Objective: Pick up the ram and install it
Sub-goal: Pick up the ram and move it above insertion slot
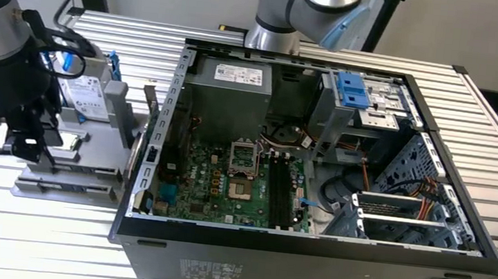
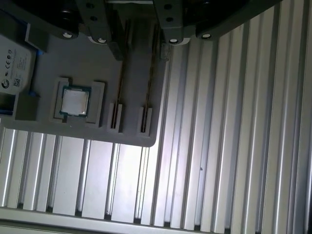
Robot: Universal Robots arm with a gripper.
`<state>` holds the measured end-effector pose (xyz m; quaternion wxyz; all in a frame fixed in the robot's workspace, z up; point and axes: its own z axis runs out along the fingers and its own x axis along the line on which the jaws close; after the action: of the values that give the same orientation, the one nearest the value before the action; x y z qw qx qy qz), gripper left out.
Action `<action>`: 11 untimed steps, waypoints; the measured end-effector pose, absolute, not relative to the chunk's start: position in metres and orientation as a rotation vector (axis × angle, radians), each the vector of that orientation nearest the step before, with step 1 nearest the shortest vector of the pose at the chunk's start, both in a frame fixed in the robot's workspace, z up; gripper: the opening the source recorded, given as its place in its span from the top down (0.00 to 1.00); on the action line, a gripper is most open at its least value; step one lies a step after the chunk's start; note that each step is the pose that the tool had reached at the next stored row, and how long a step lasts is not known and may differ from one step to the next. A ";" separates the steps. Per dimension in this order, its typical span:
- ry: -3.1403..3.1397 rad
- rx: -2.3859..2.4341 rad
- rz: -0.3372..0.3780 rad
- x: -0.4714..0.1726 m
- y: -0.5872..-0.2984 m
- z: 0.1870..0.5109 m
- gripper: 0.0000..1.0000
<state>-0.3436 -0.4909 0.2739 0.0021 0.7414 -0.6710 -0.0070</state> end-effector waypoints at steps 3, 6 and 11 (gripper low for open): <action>-2.103 2.328 -0.022 -0.344 -0.491 0.271 0.00; -2.103 2.328 -0.022 -0.344 -0.491 0.267 0.00; -2.106 2.324 -0.021 -0.344 -0.491 0.258 0.00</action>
<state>-0.3436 -0.4911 0.2580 0.0026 0.7410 -0.6715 -0.0066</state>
